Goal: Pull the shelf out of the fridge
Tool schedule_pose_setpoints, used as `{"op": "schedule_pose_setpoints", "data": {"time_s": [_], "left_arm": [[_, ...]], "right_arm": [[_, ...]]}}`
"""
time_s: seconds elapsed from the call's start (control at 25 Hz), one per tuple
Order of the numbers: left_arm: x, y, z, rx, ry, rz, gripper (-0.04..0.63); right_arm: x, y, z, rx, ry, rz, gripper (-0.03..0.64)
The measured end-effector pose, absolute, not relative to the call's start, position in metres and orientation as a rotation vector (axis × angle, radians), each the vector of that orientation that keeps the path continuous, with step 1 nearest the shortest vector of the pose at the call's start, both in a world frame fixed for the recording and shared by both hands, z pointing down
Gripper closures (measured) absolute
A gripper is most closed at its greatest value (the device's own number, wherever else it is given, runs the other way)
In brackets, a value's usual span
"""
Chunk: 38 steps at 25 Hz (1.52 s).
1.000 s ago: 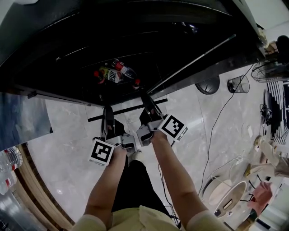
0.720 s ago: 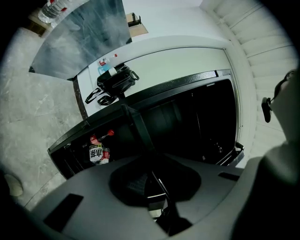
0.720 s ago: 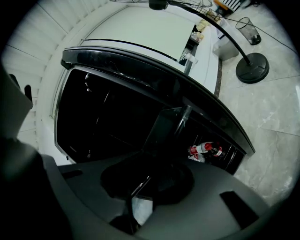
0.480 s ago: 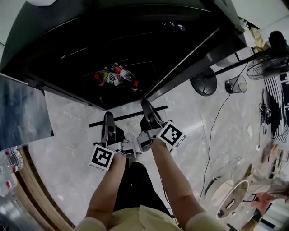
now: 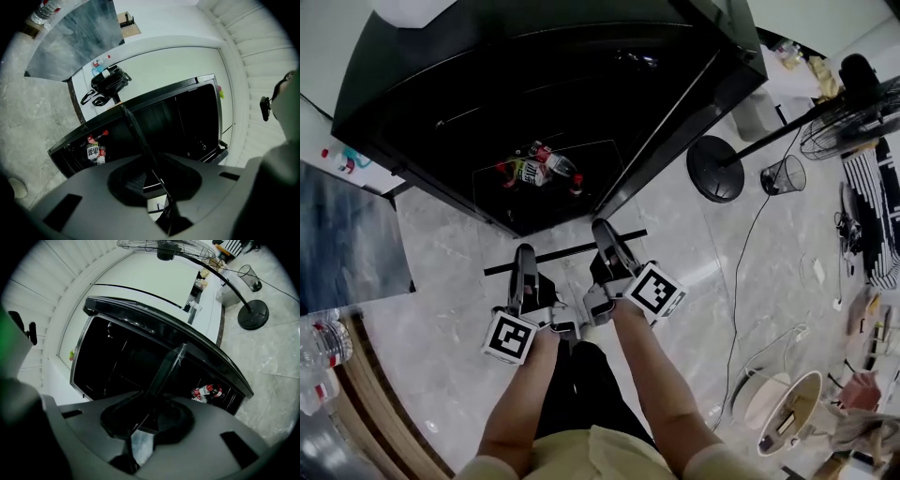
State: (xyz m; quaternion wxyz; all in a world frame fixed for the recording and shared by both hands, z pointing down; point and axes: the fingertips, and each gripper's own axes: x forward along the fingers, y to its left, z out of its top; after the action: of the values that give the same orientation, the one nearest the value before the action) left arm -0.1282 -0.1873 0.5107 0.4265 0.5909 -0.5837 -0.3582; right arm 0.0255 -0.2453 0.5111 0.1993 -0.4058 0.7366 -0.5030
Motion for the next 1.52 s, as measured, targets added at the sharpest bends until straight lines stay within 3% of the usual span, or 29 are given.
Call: {"op": "schedule_pose_setpoints", "data": {"time_s": [1.52], "left_arm": [[-0.095,-0.095,0.378,1.633,-1.297,-0.901,0.523]], "right_arm": [[0.063,-0.132,0.371,-1.165,2.038,-1.257,0.538]]}}
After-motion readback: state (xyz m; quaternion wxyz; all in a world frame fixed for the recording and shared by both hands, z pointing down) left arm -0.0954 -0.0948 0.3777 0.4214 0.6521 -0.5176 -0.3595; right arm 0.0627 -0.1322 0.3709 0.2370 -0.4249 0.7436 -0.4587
